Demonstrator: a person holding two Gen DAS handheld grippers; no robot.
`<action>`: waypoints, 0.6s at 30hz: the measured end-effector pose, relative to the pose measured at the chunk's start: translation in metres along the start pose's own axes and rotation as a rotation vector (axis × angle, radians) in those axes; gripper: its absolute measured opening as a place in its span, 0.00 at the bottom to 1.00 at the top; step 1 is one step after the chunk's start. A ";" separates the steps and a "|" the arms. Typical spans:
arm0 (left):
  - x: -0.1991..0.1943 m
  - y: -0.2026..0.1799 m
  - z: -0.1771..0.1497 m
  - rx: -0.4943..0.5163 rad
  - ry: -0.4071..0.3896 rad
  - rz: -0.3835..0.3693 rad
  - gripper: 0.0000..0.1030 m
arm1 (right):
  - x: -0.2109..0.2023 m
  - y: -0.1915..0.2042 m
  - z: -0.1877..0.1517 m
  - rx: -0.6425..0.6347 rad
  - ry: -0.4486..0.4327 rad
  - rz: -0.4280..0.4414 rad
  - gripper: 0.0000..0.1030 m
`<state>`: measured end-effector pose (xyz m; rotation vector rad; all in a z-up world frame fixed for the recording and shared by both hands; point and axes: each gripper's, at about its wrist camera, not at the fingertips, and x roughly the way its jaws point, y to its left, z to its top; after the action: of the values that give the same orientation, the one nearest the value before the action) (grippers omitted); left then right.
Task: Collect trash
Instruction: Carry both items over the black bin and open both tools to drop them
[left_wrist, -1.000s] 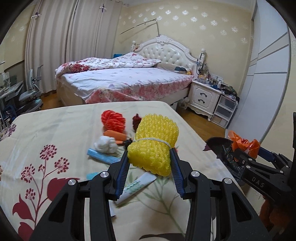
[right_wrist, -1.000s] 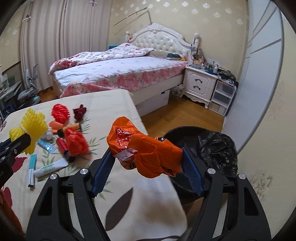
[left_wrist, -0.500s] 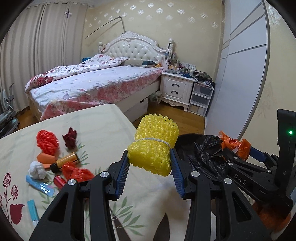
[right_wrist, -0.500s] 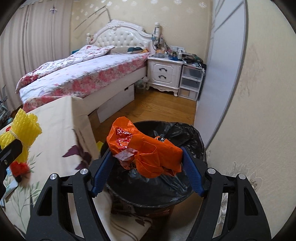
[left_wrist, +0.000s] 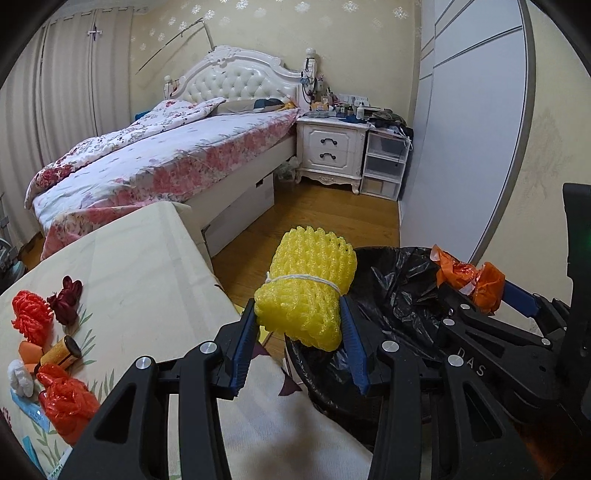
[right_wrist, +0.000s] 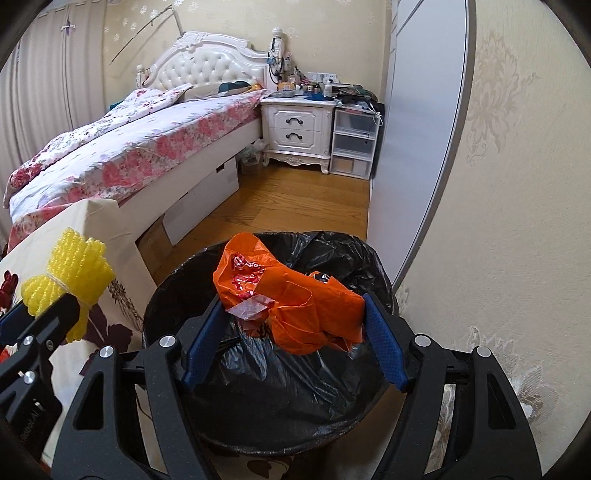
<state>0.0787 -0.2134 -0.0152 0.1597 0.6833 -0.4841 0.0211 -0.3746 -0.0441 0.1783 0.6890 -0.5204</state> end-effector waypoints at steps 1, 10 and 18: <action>0.001 -0.002 0.000 0.002 0.003 0.000 0.43 | 0.002 -0.001 0.000 0.005 -0.001 -0.007 0.69; 0.009 -0.001 0.002 -0.002 -0.002 0.020 0.63 | 0.009 -0.009 0.004 0.045 -0.001 -0.036 0.79; -0.009 0.012 0.002 -0.043 -0.013 0.035 0.71 | -0.006 -0.007 0.006 0.044 -0.024 -0.026 0.79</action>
<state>0.0795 -0.2005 -0.0086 0.1279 0.6761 -0.4362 0.0168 -0.3804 -0.0357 0.2042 0.6571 -0.5624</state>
